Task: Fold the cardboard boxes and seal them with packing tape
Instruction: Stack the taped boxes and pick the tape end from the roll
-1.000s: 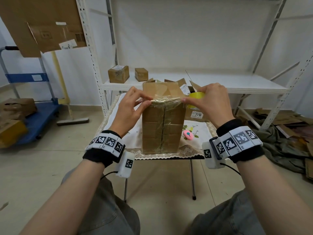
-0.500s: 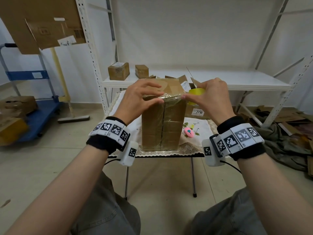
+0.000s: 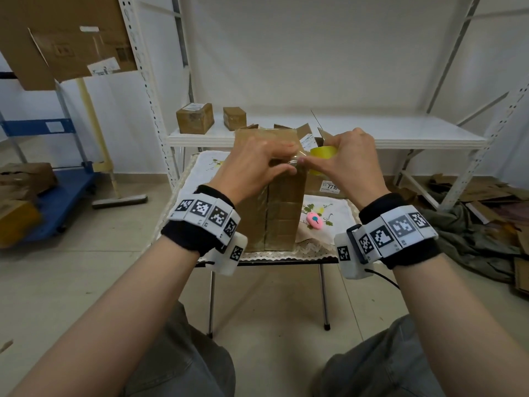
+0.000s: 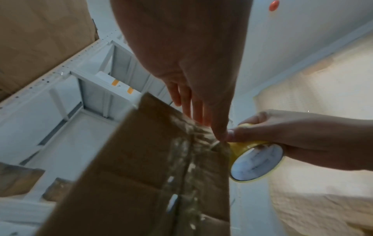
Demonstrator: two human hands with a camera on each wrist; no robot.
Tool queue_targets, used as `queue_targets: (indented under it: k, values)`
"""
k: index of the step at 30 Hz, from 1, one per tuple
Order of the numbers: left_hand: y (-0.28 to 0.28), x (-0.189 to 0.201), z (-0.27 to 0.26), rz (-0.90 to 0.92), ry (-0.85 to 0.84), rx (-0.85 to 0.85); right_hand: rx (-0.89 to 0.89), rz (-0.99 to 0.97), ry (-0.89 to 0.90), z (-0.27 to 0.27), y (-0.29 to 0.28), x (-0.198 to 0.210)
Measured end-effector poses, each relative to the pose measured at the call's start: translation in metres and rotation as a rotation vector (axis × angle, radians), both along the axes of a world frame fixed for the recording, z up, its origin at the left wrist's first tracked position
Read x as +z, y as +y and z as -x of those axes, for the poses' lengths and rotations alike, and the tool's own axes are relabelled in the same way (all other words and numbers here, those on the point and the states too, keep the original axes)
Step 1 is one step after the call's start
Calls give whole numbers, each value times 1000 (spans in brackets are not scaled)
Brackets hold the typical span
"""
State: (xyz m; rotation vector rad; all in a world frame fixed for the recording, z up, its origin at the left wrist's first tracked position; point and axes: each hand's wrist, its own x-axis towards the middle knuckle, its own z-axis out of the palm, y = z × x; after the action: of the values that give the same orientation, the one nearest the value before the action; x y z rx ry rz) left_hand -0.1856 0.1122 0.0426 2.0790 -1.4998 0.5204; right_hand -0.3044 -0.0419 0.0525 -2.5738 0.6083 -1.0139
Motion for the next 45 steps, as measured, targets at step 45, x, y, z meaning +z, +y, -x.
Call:
queue_targets:
  k: [45]
  values:
    - [-69, 29, 7, -319, 63, -149, 381, -943, -342, 23, -42, -53]
